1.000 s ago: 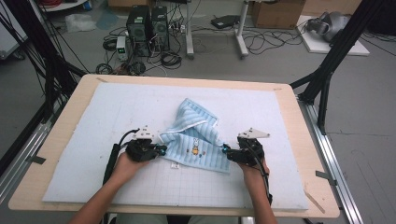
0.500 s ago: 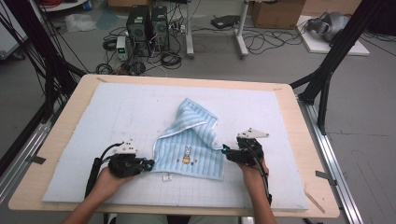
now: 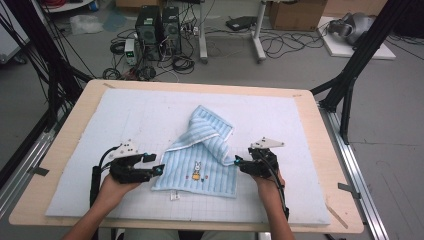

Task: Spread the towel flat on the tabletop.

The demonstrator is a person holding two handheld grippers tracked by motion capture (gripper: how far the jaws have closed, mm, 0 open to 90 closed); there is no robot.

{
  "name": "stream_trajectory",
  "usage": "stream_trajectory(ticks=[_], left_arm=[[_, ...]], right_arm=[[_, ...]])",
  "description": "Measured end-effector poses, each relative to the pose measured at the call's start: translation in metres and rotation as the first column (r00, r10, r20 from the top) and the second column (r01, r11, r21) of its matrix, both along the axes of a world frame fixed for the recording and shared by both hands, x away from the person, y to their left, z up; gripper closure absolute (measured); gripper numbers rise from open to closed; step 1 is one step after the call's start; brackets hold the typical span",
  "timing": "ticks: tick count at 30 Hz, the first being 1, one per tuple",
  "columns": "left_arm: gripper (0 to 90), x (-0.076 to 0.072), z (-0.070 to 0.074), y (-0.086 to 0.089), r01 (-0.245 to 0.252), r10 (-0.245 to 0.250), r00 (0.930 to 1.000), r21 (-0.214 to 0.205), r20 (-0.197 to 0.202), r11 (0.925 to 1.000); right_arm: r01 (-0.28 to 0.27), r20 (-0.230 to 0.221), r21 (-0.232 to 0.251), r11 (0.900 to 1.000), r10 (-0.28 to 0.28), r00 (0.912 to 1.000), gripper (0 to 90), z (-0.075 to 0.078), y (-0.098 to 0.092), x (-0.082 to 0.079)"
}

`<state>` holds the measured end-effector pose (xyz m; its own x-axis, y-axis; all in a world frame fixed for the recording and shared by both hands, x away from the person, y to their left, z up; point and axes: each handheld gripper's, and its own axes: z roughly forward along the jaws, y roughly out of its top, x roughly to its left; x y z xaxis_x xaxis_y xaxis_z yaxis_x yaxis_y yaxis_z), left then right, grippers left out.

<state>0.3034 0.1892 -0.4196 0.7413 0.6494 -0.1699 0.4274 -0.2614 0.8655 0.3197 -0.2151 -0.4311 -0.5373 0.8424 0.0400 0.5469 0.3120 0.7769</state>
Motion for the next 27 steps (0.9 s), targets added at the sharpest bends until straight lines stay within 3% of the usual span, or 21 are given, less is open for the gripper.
stream_trajectory(ticks=[8,10,15,18,20,23,25,27], left_arm=[[41.6,0.042,0.010,-0.036,0.017,-0.018,0.9995,0.010,0.028,0.9998],[41.6,0.049,0.009,-0.043,0.010,-0.010,0.9989,0.013,0.046,0.9999],[38.7,0.061,0.006,-0.058,-0.020,0.019,0.9987,0.007,0.047,0.9998],[32.9,0.067,0.005,-0.068,-0.059,0.057,0.9966,0.032,0.060,0.9978],[29.6,0.072,0.003,-0.078,-0.071,0.066,0.9965,0.089,0.050,0.9935],[30.6,0.078,-0.003,-0.091,-0.038,0.034,0.9988,0.129,0.036,0.9910],[38.4,0.080,-0.006,-0.097,-0.033,0.028,0.9989,0.163,0.038,0.9861],[48.3,0.081,-0.008,-0.099,-0.029,0.023,0.9989,0.167,0.040,0.9855]], right_arm=[[-0.012,-0.007,0.009,0.9999,0.012,0.9999,38.9,-0.001,-0.001,0.001],[-0.014,-0.008,0.011,0.9998,0.014,0.9999,38.7,-0.001,0.000,0.001],[-0.018,-0.009,0.009,0.9998,0.018,0.9998,38.2,-0.002,0.000,0.002],[-0.020,-0.013,0.008,0.9998,0.020,0.9997,37.9,-0.002,0.001,0.002],[-0.020,-0.014,0.010,0.9998,0.020,0.9997,37.9,-0.002,0.002,0.002],[-0.028,-0.013,0.006,0.9996,0.028,0.9995,37.8,-0.002,0.003,0.002],[-0.030,-0.015,0.007,0.9995,0.030,0.9994,37.8,-0.002,0.003,0.001],[-0.030,-0.011,0.008,0.9995,0.031,0.9995,37.8,-0.002,0.002,0.001]])
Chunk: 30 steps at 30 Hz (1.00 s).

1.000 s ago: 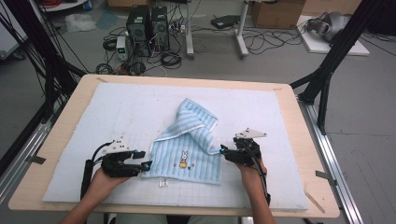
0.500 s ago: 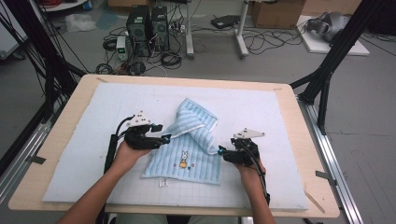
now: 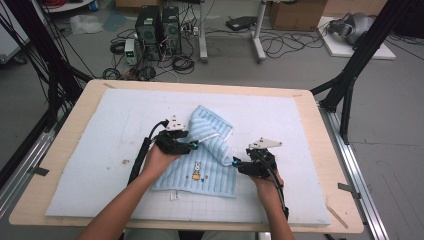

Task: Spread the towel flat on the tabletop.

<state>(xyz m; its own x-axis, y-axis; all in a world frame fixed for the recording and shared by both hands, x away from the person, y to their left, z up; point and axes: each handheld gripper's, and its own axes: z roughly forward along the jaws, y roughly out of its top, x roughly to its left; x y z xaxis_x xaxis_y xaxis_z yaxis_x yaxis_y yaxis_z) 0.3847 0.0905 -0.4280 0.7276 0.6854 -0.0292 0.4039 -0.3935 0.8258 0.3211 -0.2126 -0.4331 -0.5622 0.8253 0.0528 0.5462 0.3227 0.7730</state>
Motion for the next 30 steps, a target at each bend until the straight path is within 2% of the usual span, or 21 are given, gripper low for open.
stream_trajectory(ticks=[3,6,7,10,14,17,19,21,23,25,27,29,30], left_arm=[[65.0,0.002,-0.001,0.002,-0.005,0.005,0.9998,0.015,0.017,0.9999],[80.7,0.003,0.000,0.006,0.000,0.000,0.9999,-0.004,0.014,1.0000],[82.4,0.004,0.000,0.009,-0.003,0.003,1.0000,-0.033,0.004,0.9995],[83.6,0.007,0.002,0.017,-0.008,0.004,0.9993,-0.121,-0.037,0.9927],[83.6,0.010,0.005,0.033,-0.046,0.028,0.9963,-0.224,-0.081,0.9736],[83.6,0.011,0.005,0.044,-0.082,0.063,0.9941,-0.229,-0.088,0.9701],[83.7,0.012,0.005,0.052,-0.106,0.086,0.9920,-0.235,-0.092,0.9662],[83.8,0.012,0.004,0.061,-0.128,0.104,0.9887,-0.246,-0.107,0.9608],[83.8,0.012,0.002,0.068,-0.149,0.124,0.9856,-0.246,-0.115,0.9576],[83.8,0.012,0.000,0.075,-0.164,0.137,0.9830,-0.245,-0.122,0.9557],[83.9,0.012,-0.002,0.081,-0.183,0.154,0.9793,-0.249,-0.132,0.9513],[83.8,0.012,-0.002,0.086,-0.189,0.158,0.9772,-0.242,-0.142,0.9518],[83.8,0.012,-0.002,0.088,-0.190,0.158,0.9767,-0.237,-0.145,0.9527]], right_arm=[[-0.003,-0.006,0.002,1.0000,0.003,1.0000,37.8,0.000,0.000,0.000],[-0.003,-0.008,0.000,1.0000,0.003,1.0000,37.8,0.000,0.001,-0.001],[-0.009,-0.003,-0.002,1.0000,0.009,1.0000,37.8,0.000,0.001,0.000],[-0.008,-0.006,-0.004,1.0000,0.008,1.0000,38.1,0.000,0.002,0.000],[-0.030,-0.016,0.005,0.9995,0.030,0.9994,39.5,-0.001,0.007,-0.001],[-0.075,-0.022,0.027,0.9968,0.076,0.9969,39.6,-0.002,0.015,-0.001],[-0.117,-0.042,0.054,0.9917,0.119,0.9920,40.4,-0.004,0.022,-0.001],[-0.143,-0.069,0.033,0.9892,0.145,0.9870,42.1,-0.009,0.032,0.000],[-0.156,-0.084,0.003,0.9878,0.155,0.9843,45.8,-0.014,0.037,0.001],[-0.147,-0.066,-0.022,0.9889,0.145,0.9872,54.7,-0.013,0.037,0.001],[-0.150,-0.075,-0.007,0.9887,0.149,0.9861,73.0,-0.013,0.033,0.002],[-0.163,-0.087,0.010,0.9866,0.163,0.9828,82.6,-0.012,0.032,0.003],[-0.168,-0.086,0.002,0.9858,0.167,0.9822,83.9,-0.012,0.033,0.002]])
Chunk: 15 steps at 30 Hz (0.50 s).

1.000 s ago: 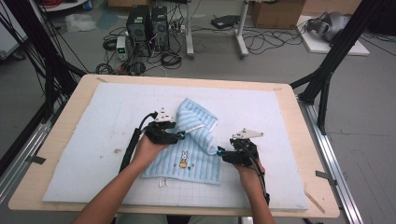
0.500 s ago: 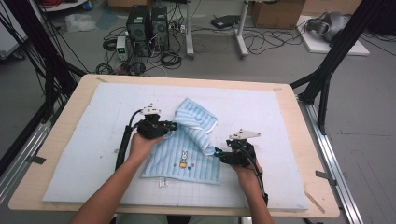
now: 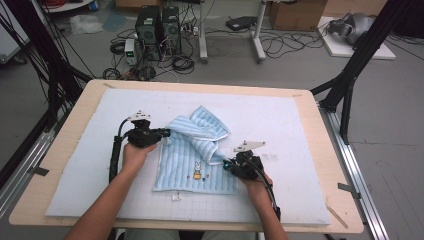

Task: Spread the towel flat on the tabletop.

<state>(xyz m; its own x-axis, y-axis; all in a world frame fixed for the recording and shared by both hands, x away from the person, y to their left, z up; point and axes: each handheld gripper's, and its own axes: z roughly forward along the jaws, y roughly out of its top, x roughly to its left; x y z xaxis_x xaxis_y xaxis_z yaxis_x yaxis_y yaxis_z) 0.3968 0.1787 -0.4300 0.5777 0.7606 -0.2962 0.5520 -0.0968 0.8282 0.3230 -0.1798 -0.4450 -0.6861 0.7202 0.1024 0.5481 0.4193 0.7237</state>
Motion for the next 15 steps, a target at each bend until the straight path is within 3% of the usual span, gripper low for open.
stream_trajectory(ticks=[2,5,6,15], left_arm=[[83.8,-0.001,0.001,0.003,-0.004,0.004,1.0000,0.009,0.001,1.0000],[83.5,-0.004,0.001,0.007,-0.013,0.013,0.9999,0.058,0.004,0.9982],[83.5,-0.006,0.000,0.009,-0.016,0.015,0.9998,0.059,0.015,0.9981],[83.8,-0.021,-0.014,0.025,-0.003,0.006,0.9993,0.061,-0.038,0.9981]], right_arm=[[-0.015,-0.006,-0.016,0.9998,0.015,0.9999,84.9,0.002,0.001,-0.001],[-0.035,-0.026,-0.024,0.9991,0.035,0.9991,85.3,0.004,-0.002,-0.004],[-0.039,-0.034,-0.021,0.9990,0.039,0.9987,85.3,0.004,-0.003,-0.005],[-0.089,-0.058,-0.039,0.9952,0.087,0.9945,85.5,0.008,-0.006,-0.019]])
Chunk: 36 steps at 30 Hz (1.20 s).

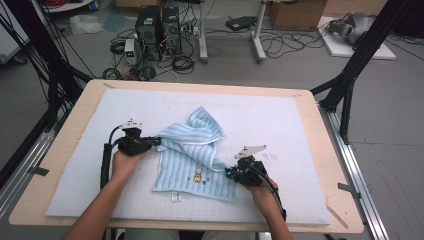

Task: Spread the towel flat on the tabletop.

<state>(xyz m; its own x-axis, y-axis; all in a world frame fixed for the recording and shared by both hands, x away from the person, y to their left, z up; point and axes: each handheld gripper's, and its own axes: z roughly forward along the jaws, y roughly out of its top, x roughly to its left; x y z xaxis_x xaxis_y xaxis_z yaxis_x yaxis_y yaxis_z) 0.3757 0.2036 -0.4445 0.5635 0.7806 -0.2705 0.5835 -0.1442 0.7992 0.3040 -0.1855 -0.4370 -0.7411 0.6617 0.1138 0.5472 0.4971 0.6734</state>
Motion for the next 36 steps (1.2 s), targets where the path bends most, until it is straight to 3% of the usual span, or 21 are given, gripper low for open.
stream_trajectory(ticks=[3,5,7,8,10,12,14,15,16,18,25,29,36], left_arm=[[83.9,-0.009,0.003,0.002,0.026,-0.026,0.9997,0.034,-0.005,0.9991],[83.5,-0.013,0.003,0.002,0.046,-0.044,0.9985,0.065,-0.031,0.9968],[77.1,-0.016,0.004,0.002,0.039,-0.037,0.9990,0.082,-0.024,0.9959],[69.7,-0.017,0.006,0.001,0.021,-0.021,0.9998,0.083,-0.003,0.9963],[53.1,-0.018,0.009,-0.001,-0.013,0.009,0.9988,0.087,0.049,0.9961],[43.5,-0.018,0.014,-0.005,0.001,-0.007,0.9972,0.076,0.075,0.9971],[41.7,-0.018,0.020,-0.010,0.019,-0.029,0.9934,0.091,0.111,0.9957],[41.6,-0.019,0.025,-0.014,0.034,-0.048,0.9884,0.096,0.144,0.9948],[41.6,-0.019,0.029,-0.018,0.042,-0.056,0.9853,0.090,0.161,0.9951],[41.3,-0.018,0.037,-0.025,0.065,-0.078,0.9783,0.072,0.192,0.9952],[41.1,-0.015,0.059,-0.050,0.125,-0.134,0.9594,0.052,0.248,0.9908],[41.3,-0.011,0.061,-0.065,0.177,-0.185,0.9536,0.055,0.238,0.9827],[41.3,0.001,0.049,-0.100,0.257,-0.274,0.9489,0.119,0.157,0.9591]], right_arm=[[-0.027,-0.007,0.000,0.9996,0.027,0.9996,85.5,0.001,0.000,-0.008],[-0.031,-0.009,0.004,0.9995,0.031,0.9995,85.4,0.002,-0.001,-0.011],[-0.023,-0.002,0.009,0.9997,0.023,0.9997,83.4,0.002,-0.002,-0.011],[-0.014,-0.001,0.013,0.9998,0.014,0.9999,77.1,0.002,-0.002,-0.011],[0.037,0.001,0.048,0.9982,-0.037,0.9993,51.6,0.002,-0.005,-0.007],[0.077,0.000,0.075,0.9943,-0.077,0.9970,43.1,0.003,-0.009,-0.006],[0.109,0.025,0.097,0.9893,-0.112,0.9934,39.2,0.006,-0.014,-0.005],[0.117,0.030,0.105,0.9875,-0.121,0.9922,37.2,0.007,-0.016,-0.005],[0.128,0.047,0.111,0.9856,-0.134,0.9899,34.0,0.008,-0.019,-0.005],[0.143,0.041,0.132,0.9810,-0.149,0.9880,31.8,0.008,-0.022,-0.004],[0.167,0.041,0.149,0.9746,-0.175,0.9837,31.4,0.008,-0.030,-0.003],[0.172,0.042,0.149,0.9737,-0.180,0.9827,31.4,0.007,-0.031,-0.002],[0.178,0.042,0.148,0.9730,-0.185,0.9818,30.8,0.007,-0.032,-0.001]])
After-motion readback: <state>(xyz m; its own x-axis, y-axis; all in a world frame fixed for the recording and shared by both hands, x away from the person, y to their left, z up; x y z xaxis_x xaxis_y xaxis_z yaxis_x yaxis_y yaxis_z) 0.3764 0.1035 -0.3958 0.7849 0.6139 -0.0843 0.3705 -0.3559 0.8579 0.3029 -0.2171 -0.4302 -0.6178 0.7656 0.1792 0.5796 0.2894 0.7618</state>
